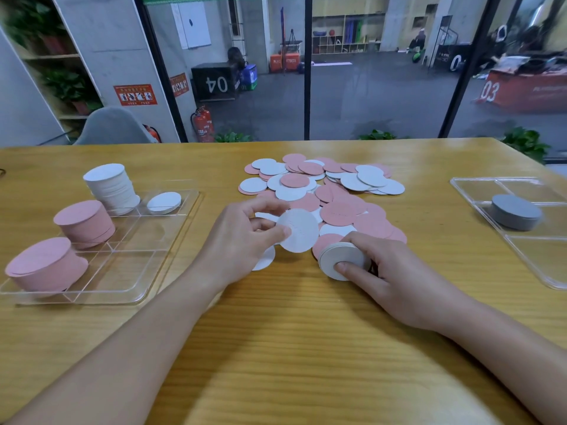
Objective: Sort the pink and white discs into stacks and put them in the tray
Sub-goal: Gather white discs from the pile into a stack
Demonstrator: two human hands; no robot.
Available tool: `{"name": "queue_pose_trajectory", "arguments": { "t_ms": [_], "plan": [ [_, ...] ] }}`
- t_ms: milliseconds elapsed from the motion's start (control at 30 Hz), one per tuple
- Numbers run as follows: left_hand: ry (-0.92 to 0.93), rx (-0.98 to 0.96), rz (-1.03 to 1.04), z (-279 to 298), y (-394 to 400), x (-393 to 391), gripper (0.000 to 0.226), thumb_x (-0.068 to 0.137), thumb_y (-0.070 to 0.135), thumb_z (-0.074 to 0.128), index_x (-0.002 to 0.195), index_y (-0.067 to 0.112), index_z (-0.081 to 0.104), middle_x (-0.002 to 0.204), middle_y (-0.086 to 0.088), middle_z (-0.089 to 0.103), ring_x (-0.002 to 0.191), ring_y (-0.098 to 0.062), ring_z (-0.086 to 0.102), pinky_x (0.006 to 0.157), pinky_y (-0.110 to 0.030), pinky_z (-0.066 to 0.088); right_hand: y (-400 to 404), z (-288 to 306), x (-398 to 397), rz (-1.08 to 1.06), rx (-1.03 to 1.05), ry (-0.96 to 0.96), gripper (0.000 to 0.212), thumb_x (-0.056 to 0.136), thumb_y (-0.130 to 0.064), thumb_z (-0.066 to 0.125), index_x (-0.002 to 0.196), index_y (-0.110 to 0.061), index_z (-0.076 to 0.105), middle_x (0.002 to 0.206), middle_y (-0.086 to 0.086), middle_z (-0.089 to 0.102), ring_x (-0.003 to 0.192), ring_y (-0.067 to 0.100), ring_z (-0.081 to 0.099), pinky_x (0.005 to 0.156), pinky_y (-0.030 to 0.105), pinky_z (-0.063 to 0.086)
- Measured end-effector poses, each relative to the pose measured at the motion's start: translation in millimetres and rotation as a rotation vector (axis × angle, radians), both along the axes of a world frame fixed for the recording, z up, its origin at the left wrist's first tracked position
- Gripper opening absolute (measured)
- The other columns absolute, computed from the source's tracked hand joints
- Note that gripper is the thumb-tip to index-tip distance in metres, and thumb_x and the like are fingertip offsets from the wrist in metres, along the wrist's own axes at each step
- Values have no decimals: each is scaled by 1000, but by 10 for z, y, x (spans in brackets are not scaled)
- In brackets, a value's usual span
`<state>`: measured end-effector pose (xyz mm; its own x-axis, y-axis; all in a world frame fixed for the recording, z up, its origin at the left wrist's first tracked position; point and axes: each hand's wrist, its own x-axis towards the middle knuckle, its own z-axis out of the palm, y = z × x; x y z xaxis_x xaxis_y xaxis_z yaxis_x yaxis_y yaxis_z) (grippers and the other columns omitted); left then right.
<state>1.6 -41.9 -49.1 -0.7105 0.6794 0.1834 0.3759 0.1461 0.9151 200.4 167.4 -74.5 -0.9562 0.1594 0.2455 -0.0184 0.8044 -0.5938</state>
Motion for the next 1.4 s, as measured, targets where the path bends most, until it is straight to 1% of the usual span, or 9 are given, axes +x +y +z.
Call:
{"name": "queue_pose_trajectory", "arguments": {
  "t_ms": [133, 233, 333, 467, 600, 767, 967, 1233, 1400],
  "plan": [
    [-3, 25, -74, 0, -3, 4, 5, 98, 12, 82, 101, 17, 83, 101, -3, 81, 89, -17, 73, 87, -36, 55, 1, -3, -3, -2, -10, -1, 19, 108, -43, 61, 101, -24, 58, 79, -5, 58, 70, 17, 52, 66, 42, 47],
    [46, -8, -161, 4, -6, 6, 3, 99, 15, 81, 97, 17, 82, 89, 8, 75, 75, -7, 58, 74, -21, 45, 1, -3, 6, -10, -9, 9, 12, 107, -42, 61, 102, -32, 57, 82, -10, 61, 73, 16, 55, 65, 36, 47],
    [48, -10, -241, -28, 36, 53, 5, 102, 12, 79, 98, 14, 81, 88, 5, 74, 76, -11, 56, 72, -24, 45, 0, 3, 1, -21, -24, 13, 8, 107, -40, 63, 106, -39, 55, 89, -19, 64, 77, 12, 59, 64, 26, 45],
    [7, 14, -334, -104, 117, 147, 14, 107, 2, 67, 108, 8, 80, 87, 0, 76, 77, -19, 63, 74, -31, 55, -15, 5, -5, 0, 9, 14, 12, 107, -41, 62, 116, -42, 54, 98, -22, 66, 87, 8, 62, 70, 25, 48],
    [84, -19, -388, -129, 120, 202, 32, 111, 1, 60, 119, 22, 83, 94, -12, 78, 86, -25, 74, 86, -30, 58, -14, -14, -20, 0, 73, 4, 10, 108, -43, 58, 105, -35, 53, 88, -16, 61, 84, 12, 58, 66, 28, 44],
    [382, -230, -153, 2, -71, -67, 14, 98, 31, 83, 111, 37, 80, 101, 14, 73, 83, -8, 65, 78, -24, 50, 6, -17, -10, -1, 51, -12, 19, 108, -44, 56, 106, -26, 54, 85, -10, 61, 79, 18, 55, 69, 37, 48],
    [411, -731, -69, 101, -437, -452, 61, 73, 79, 85, 120, 51, 60, 118, 26, 57, 98, 1, 60, 90, -31, 54, -5, -3, -6, -2, 35, -24, 20, 108, -46, 57, 105, -26, 54, 85, -8, 61, 76, 19, 54, 70, 44, 50],
    [365, -606, -97, 86, -357, -344, 49, 70, 66, 94, 108, 47, 69, 114, 22, 67, 100, -2, 63, 90, -33, 55, -5, -15, -19, -16, 36, -21, 22, 108, -46, 58, 100, -26, 51, 80, -8, 58, 72, 17, 52, 66, 35, 45],
    [304, -458, -78, 97, -252, -241, 44, 83, 40, 95, 112, 42, 61, 98, 14, 73, 73, -7, 60, 72, -29, 51, -6, -9, -18, -18, 30, -24, 20, 108, -45, 58, 102, -27, 53, 82, -8, 60, 75, 17, 54, 68, 35, 46]
  ]
}}
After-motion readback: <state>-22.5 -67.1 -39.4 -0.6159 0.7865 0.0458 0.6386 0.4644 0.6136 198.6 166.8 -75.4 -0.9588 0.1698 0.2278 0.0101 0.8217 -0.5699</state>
